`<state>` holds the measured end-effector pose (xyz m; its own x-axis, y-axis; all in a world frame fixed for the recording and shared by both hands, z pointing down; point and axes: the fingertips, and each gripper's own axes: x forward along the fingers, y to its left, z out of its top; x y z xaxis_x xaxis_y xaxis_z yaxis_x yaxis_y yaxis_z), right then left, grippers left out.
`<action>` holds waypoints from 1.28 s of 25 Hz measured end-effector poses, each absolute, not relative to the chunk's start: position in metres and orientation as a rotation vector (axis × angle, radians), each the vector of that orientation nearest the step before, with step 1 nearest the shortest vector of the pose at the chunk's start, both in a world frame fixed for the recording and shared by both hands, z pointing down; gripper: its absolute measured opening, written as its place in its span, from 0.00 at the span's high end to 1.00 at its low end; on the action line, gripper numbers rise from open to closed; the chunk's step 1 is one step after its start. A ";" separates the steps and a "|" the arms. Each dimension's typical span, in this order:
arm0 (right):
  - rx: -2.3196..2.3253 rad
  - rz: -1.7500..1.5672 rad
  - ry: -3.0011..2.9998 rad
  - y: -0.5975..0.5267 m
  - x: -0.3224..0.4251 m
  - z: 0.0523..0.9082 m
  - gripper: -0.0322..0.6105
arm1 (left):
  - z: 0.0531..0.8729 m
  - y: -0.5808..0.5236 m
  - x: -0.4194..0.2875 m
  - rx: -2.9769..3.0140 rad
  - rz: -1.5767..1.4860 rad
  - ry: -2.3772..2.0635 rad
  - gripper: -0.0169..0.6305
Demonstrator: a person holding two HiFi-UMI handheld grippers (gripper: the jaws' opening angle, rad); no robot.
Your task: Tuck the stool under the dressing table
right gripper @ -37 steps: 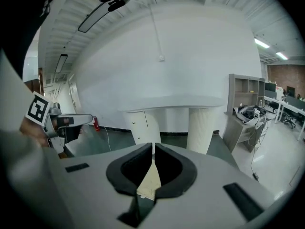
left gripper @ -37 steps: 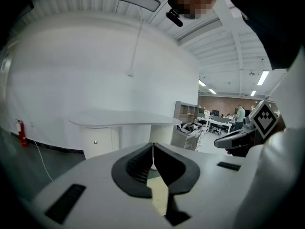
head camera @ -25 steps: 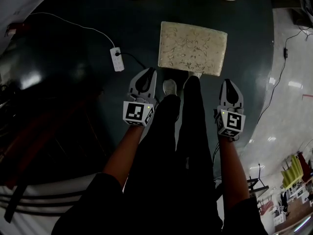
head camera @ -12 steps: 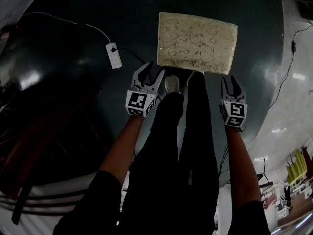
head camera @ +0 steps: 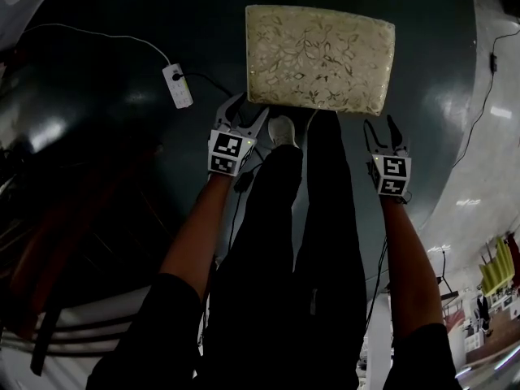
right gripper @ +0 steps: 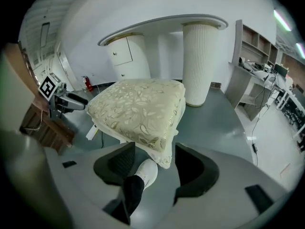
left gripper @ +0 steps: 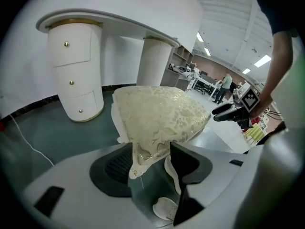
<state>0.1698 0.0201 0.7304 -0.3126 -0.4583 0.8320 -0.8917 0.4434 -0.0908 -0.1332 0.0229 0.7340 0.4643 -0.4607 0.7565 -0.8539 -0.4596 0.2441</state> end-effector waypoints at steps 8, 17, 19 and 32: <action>1.099 0.750 -1.938 0.003 0.159 0.723 0.57 | 0.742 0.029 -0.133 2.050 0.817 -1.186 0.59; 1.100 0.725 -1.893 0.003 0.151 0.718 0.60 | 0.737 0.021 -0.138 1.969 0.873 -1.246 0.60; 1.082 0.716 -1.874 0.002 0.151 0.723 0.60 | 0.741 0.022 -0.137 1.968 0.883 -1.234 0.60; 1.100 0.667 -1.885 -0.002 0.154 0.718 0.60 | 0.734 0.019 -0.133 1.919 0.891 -1.226 0.62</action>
